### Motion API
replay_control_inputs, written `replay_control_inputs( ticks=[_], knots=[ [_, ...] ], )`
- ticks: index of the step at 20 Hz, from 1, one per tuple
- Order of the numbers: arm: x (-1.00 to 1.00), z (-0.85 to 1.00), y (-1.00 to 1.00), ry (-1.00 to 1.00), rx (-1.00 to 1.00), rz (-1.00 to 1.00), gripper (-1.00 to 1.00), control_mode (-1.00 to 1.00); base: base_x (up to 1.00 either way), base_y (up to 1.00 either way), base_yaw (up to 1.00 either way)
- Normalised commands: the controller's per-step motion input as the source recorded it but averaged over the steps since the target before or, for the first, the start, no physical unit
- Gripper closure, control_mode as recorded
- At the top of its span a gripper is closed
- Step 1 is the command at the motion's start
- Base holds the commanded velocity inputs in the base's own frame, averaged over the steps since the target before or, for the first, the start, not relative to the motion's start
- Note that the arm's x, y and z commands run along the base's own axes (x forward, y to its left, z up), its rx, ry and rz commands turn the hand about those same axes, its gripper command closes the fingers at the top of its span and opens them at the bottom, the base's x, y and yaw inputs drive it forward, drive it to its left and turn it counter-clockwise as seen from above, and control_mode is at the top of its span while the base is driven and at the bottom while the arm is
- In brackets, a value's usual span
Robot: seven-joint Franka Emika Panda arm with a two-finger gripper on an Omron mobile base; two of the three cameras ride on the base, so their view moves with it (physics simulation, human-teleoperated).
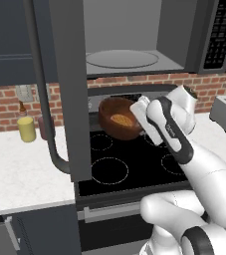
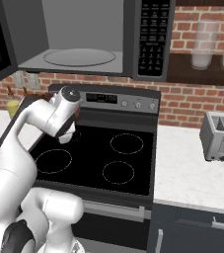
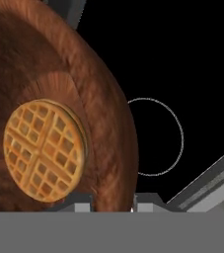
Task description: Open the microwave, place the bowl with waffle inside the microwave, then close the microwave door and turn it on.
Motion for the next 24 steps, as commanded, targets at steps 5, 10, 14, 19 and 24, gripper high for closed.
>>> replay_control_inputs(
  ticks=[5,10,14,19,24],
  knots=[
    [-0.08,0.97,-0.13,-0.01,0.00,-0.23,1.00,-1.00,0.00,0.00,0.00],
    [-0.17,0.76,-0.15,-0.07,0.00,-0.21,1.00,-1.00,0.00,0.00,0.00],
    [-0.39,0.57,-0.02,-0.06,0.00,-0.11,1.00,-1.00,0.00,0.00,0.00],
    [-0.05,0.65,0.00,-0.05,0.00,-0.03,1.00,-1.00,0.00,0.00,0.00],
    [-0.44,0.21,-0.02,-0.02,0.00,0.00,1.00,-1.00,0.00,0.00,0.00]
  ],
)
